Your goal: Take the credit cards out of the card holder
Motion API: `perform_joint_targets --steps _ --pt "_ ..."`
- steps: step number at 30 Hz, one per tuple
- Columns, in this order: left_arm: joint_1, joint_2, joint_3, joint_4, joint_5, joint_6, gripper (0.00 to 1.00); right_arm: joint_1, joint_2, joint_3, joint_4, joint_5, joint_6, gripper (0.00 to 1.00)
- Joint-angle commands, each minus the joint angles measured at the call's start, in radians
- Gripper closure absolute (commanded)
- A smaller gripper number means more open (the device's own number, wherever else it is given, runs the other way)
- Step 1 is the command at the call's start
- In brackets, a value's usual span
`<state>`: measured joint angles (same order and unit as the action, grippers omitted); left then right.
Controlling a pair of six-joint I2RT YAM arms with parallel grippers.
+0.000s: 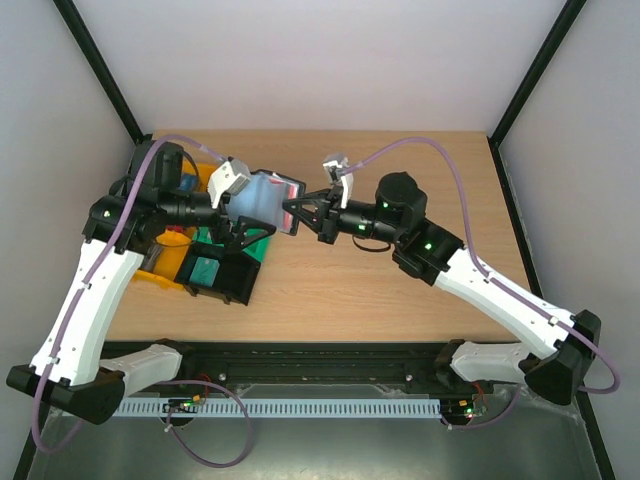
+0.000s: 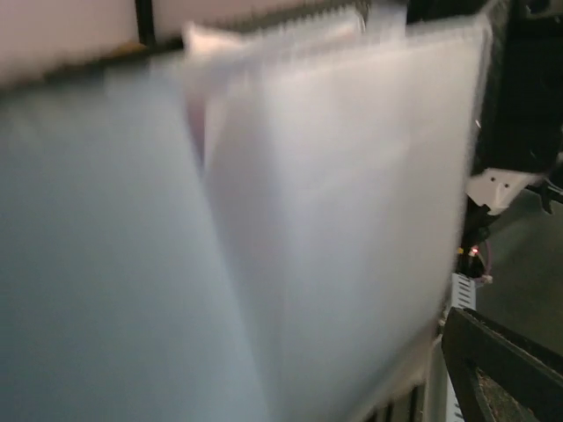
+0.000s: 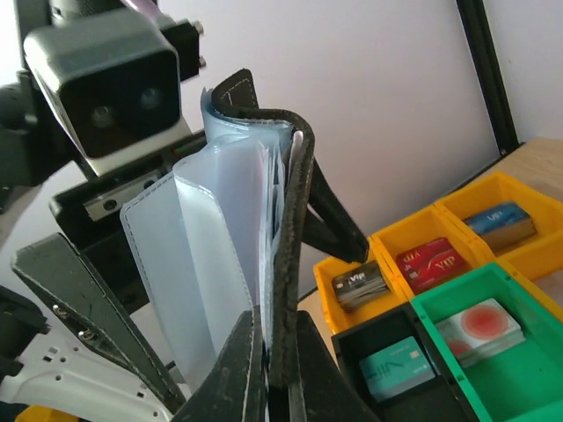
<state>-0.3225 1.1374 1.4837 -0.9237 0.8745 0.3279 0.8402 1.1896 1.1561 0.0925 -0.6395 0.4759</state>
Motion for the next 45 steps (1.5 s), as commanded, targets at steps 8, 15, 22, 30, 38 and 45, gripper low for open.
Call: perform_joint_targets --steps 8,15,22,30,38,45 --pt "-0.013 0.016 -0.04 0.149 -0.28 -0.107 0.16 0.045 -0.029 0.017 0.028 0.005 -0.018 0.98" --pt "0.011 0.016 -0.003 0.114 -0.207 -0.086 0.78 0.043 -0.069 0.007 -0.011 -0.008 -0.063 0.98" --pt "0.07 -0.002 -0.034 0.112 -0.188 -0.077 0.58 -0.004 -0.104 -0.001 -0.103 -0.003 -0.103 0.98" --pt "0.21 0.003 -0.082 0.162 -0.237 -0.151 0.29 -0.033 -0.106 0.032 -0.248 0.061 -0.117 0.98" --pt "0.304 -0.064 -0.111 0.197 -0.148 -0.175 0.19 -0.006 0.149 0.295 -0.798 0.7 -0.055 0.98" --pt "0.251 -0.081 -0.235 0.315 0.219 -0.348 0.29 0.067 0.311 0.42 -0.906 0.833 -0.04 0.98"
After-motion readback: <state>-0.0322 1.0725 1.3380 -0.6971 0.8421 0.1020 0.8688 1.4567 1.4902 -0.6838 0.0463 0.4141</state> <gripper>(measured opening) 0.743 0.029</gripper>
